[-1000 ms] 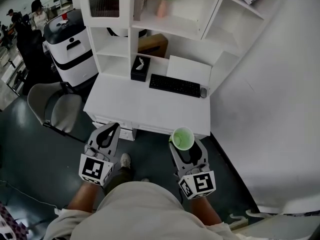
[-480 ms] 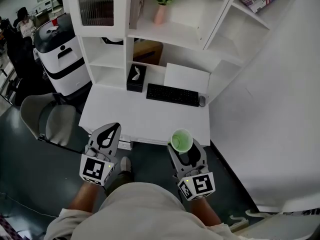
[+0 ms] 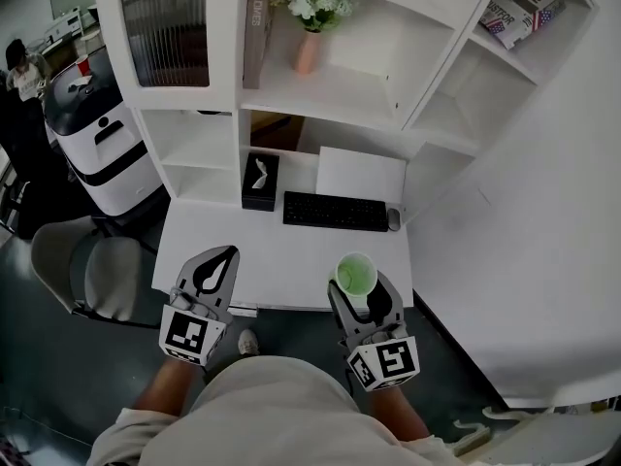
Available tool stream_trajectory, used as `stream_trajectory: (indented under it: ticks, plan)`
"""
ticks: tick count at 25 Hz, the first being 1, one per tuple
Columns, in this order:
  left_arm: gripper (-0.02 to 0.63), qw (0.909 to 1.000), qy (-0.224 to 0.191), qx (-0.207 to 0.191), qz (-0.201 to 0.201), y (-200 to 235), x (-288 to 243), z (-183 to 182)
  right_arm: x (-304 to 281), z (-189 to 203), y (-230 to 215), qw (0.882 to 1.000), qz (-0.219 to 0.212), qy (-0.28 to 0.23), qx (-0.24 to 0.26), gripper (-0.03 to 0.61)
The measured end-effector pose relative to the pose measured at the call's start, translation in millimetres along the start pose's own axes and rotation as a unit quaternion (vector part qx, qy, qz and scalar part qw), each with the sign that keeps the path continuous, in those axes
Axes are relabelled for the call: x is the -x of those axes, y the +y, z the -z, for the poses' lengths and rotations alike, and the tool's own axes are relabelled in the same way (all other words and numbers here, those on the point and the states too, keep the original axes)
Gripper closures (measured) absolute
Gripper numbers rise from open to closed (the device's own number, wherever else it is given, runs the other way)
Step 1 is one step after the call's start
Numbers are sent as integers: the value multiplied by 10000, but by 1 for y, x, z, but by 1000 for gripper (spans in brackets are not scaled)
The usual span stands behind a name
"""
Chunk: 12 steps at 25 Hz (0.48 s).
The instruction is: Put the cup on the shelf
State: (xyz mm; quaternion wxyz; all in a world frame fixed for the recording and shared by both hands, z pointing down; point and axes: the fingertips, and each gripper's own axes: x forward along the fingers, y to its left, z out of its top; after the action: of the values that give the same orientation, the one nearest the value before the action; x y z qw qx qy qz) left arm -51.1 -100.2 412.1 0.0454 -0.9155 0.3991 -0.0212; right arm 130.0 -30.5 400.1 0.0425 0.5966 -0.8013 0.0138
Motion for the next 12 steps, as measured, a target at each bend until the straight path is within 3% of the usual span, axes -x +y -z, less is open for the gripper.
stream_trajectory:
  ticks: [12]
  plan:
    - [612, 9995, 24, 66, 318, 63, -51, 5, -81, -22, -13, 9994, 330, -62, -37, 298]
